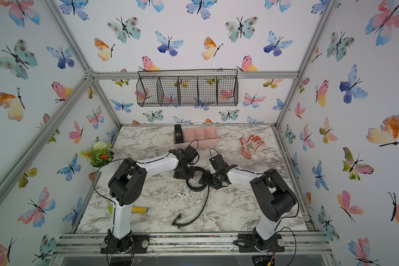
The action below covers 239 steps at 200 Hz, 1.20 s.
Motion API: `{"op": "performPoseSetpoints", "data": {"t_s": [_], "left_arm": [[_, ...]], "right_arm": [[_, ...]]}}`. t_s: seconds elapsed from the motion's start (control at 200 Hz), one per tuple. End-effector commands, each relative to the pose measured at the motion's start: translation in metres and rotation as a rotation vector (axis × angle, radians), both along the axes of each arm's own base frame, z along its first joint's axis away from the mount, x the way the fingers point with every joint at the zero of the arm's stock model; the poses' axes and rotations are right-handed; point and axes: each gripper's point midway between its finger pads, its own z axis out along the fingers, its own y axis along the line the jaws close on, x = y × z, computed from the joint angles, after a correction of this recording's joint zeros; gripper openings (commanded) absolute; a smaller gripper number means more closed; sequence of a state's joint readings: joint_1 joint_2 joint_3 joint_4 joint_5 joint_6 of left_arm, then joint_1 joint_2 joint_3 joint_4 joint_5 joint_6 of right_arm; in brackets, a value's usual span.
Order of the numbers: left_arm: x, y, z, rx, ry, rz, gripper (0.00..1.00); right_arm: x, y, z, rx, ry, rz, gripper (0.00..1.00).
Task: Place the belts into the storage roll
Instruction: Pick up the belt from the center of the board.
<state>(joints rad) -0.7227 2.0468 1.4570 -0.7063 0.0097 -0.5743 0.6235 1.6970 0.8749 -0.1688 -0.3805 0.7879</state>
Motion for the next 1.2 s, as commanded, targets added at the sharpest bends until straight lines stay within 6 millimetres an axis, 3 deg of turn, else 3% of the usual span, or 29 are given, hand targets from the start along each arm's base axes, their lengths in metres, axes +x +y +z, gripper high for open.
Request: {"op": "performPoseSetpoints", "data": {"t_s": [0.0, 0.245, 0.375, 0.405, 0.496, 0.731, 0.806, 0.891, 1.006, 1.026, 1.041, 1.191], "left_arm": [[-0.016, -0.009, -0.013, -0.011, 0.074, 0.007, 0.06], [-0.032, -0.008, -0.011, -0.025, 0.072, 0.014, 0.06], [-0.044, -0.008, -0.015, -0.044, 0.089, 0.01, 0.07], [-0.044, -0.01, -0.005, -0.065, 0.073, 0.005, 0.07], [-0.05, -0.011, -0.003, -0.078, 0.068, -0.007, 0.08], [-0.064, -0.018, 0.003, -0.115, 0.062, -0.05, 0.15], [-0.066, -0.02, 0.012, -0.132, 0.033, -0.058, 0.26], [-0.065, -0.018, 0.026, -0.155, -0.01, -0.059, 0.47], [-0.055, -0.015, 0.062, -0.193, -0.117, -0.063, 0.78], [-0.054, -0.015, 0.069, -0.206, -0.132, -0.067, 0.85], [-0.054, -0.015, 0.073, -0.213, -0.143, -0.071, 0.99], [-0.05, 0.007, 0.107, -0.221, -0.22, -0.109, 0.98]], "right_arm": [[-0.016, 0.004, -0.002, 0.041, 0.086, -0.08, 0.64], [-0.018, 0.008, -0.009, -0.017, 0.121, -0.103, 0.55], [-0.022, 0.004, -0.022, -0.081, 0.136, -0.079, 0.42], [-0.023, 0.003, -0.025, -0.093, 0.135, -0.073, 0.39], [-0.025, -0.006, -0.032, -0.138, 0.127, -0.066, 0.21], [-0.022, -0.017, -0.038, -0.237, 0.089, 0.009, 0.09], [-0.018, -0.021, -0.035, -0.281, 0.062, 0.038, 0.06], [-0.013, -0.024, -0.03, -0.316, 0.035, 0.071, 0.04], [-0.009, -0.022, -0.023, -0.33, 0.004, 0.128, 0.03], [-0.008, -0.02, -0.022, -0.328, -0.005, 0.144, 0.03], [-0.007, -0.019, -0.021, -0.329, -0.009, 0.153, 0.04], [0.004, -0.017, -0.011, -0.369, -0.079, 0.263, 0.04]]}}
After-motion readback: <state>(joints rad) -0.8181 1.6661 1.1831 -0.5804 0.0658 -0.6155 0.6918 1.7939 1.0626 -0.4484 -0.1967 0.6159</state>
